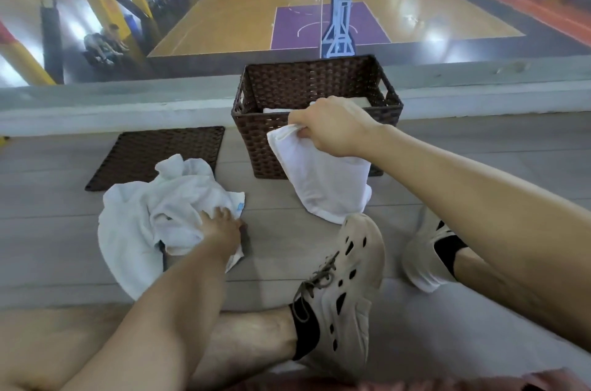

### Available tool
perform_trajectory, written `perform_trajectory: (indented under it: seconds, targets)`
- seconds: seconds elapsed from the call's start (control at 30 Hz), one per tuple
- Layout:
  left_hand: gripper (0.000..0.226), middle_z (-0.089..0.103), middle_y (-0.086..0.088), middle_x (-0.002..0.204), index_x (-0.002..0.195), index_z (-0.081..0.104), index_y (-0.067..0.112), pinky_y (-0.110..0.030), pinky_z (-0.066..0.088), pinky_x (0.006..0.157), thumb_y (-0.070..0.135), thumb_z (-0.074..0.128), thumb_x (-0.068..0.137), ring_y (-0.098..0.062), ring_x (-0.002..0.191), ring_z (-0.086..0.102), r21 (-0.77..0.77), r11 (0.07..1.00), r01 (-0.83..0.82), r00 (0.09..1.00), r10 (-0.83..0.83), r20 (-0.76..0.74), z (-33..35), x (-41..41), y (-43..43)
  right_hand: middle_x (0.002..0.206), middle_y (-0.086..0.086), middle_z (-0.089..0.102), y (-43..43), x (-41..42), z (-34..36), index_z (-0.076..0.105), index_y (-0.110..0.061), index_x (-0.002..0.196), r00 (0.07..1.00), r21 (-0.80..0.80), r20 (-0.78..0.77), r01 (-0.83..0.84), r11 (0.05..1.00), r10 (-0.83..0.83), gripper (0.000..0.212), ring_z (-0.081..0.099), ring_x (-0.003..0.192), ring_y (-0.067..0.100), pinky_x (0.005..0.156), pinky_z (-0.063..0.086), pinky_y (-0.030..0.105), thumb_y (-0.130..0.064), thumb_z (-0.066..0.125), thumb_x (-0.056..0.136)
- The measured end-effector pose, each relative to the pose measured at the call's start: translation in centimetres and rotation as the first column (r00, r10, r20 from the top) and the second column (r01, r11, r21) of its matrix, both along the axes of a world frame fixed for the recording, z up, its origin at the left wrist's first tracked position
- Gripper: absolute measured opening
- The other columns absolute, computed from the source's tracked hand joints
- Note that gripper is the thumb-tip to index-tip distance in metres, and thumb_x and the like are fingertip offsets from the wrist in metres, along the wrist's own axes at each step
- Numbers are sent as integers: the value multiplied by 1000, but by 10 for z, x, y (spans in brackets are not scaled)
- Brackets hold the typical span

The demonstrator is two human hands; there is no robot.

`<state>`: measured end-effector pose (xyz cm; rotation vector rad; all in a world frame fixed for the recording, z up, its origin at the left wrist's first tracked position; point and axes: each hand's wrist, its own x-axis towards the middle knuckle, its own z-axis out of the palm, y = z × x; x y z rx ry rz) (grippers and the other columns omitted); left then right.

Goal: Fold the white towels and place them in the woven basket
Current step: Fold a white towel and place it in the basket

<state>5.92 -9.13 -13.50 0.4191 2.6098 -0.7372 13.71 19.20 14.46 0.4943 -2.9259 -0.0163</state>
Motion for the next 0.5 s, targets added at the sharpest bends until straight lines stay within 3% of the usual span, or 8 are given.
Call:
perform_trajectory:
  seconds: [0.07,0.1,0.17,0.23,0.3,0.37,0.43,0.5]
  targets:
    - [103,23,-12,171,165,26,35,-65,17,127,51,83,81,-36,161,13,223,974,-33,995,10,101,9,-3,2,79,3,63,-10,-4,8,65,-24,107,1000,-17,3,-3,1000,3,11,60,74,30,59,37,37,-18,55,104]
    - [125,19,-11,174,168,20,35,-62,18,129,58,92,69,-36,163,12,406,908,-105,980,25,199,20,-7,7,78,2,62,-14,-5,14,64,-23,105,1000,-30,2,1,1000,-1,11,60,74,30,60,40,39,-18,55,103]
    - [155,22,-4,173,170,14,33,-53,29,129,70,101,47,-30,162,20,747,604,-280,942,22,335,57,-12,27,76,0,59,-17,-8,26,63,-23,102,1000,-59,-12,8,998,-9,8,60,75,30,64,47,42,-18,56,102]
    - [140,42,7,161,165,30,30,-34,44,118,47,109,51,-14,150,40,918,235,-318,943,-19,331,94,-11,48,77,0,61,-14,-9,41,62,-24,102,999,-94,-47,2,996,-6,7,61,77,30,68,51,44,-20,57,102]
    - [107,61,12,139,150,50,26,-16,51,94,17,107,59,-9,130,56,956,73,-284,958,-25,286,125,-13,62,86,3,67,-6,-9,59,61,-24,106,995,-137,-98,-8,991,-6,6,62,83,30,72,53,46,-24,56,103]
    - [83,72,11,120,129,67,25,-20,54,79,23,106,56,-18,117,67,964,78,-255,967,-5,256,144,-18,66,89,4,67,7,-7,77,57,-22,102,991,-208,-133,-8,978,-20,6,60,85,32,73,51,46,-27,55,105]
    - [69,76,7,113,116,73,25,-35,57,82,33,101,54,-23,111,71,968,111,-224,974,19,224,155,-22,61,84,0,60,26,-4,90,49,-24,93,983,-276,-161,41,960,-88,14,56,83,33,71,44,43,-27,55,105]
    - [56,74,12,110,111,73,27,-35,56,80,25,101,63,-20,106,70,964,178,-197,980,17,197,163,-23,53,81,-1,56,50,-1,95,46,-24,92,969,-337,-183,96,936,-166,16,58,87,38,73,44,44,-30,55,104]
